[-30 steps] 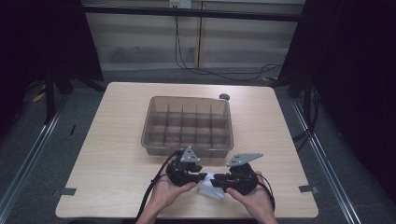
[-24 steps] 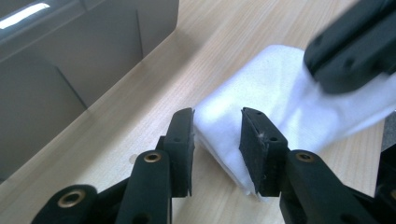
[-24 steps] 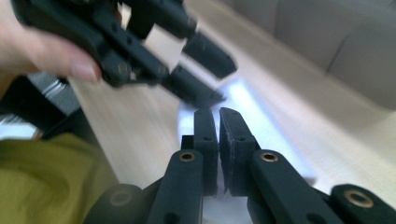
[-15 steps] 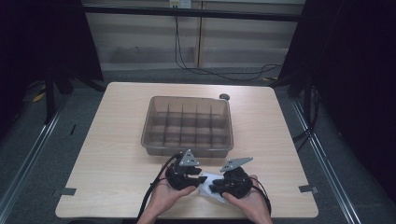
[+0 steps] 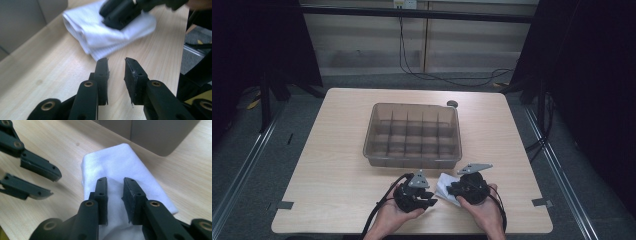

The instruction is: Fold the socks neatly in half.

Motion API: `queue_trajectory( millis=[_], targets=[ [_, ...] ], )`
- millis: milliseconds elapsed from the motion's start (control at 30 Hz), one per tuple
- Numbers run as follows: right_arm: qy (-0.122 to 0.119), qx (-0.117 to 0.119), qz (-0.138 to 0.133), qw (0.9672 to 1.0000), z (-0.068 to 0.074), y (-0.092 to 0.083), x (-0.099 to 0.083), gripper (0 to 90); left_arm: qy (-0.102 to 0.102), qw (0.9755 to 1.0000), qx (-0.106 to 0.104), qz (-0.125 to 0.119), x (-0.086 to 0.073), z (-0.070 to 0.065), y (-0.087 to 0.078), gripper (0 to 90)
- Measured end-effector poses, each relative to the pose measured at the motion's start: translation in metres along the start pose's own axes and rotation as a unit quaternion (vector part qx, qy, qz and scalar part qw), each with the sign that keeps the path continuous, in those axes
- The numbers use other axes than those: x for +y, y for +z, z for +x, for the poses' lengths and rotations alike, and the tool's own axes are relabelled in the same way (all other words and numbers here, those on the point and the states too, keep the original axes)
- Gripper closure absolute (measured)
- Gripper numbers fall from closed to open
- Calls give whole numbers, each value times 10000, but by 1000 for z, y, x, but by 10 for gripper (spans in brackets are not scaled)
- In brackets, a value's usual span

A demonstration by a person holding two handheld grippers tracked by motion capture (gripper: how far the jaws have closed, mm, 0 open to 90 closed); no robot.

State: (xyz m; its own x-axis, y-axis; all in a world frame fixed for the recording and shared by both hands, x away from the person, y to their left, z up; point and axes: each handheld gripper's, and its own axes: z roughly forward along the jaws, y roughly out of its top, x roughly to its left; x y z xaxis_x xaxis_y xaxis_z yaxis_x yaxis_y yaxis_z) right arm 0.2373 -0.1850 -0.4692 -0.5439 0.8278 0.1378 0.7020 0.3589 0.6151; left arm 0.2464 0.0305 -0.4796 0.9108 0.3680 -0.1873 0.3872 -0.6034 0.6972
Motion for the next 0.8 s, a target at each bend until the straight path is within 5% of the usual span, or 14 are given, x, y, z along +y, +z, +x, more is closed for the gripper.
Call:
queue_trajectory(
  millis=[200, 467, 567, 800],
  targets=[
    [41, 210, -86, 9997, -6, -9, 4, 610, -122, 9998, 155, 27, -4, 6, 3, 692],
    [-175, 608, -161, 9979, -22, -27, 15, 576, -111, 9997, 177, -97, 0, 7, -4, 687],
    [-312, 780, 30, 9965, -27, -23, 16, 501, -81, 9998, 176, -87, 2, 8, -5, 695],
    [-501, 642, 188, 9965, -24, -4, 14, 340, -217, 9994, 242, -126, -5, 14, -8, 683]
  ],
)
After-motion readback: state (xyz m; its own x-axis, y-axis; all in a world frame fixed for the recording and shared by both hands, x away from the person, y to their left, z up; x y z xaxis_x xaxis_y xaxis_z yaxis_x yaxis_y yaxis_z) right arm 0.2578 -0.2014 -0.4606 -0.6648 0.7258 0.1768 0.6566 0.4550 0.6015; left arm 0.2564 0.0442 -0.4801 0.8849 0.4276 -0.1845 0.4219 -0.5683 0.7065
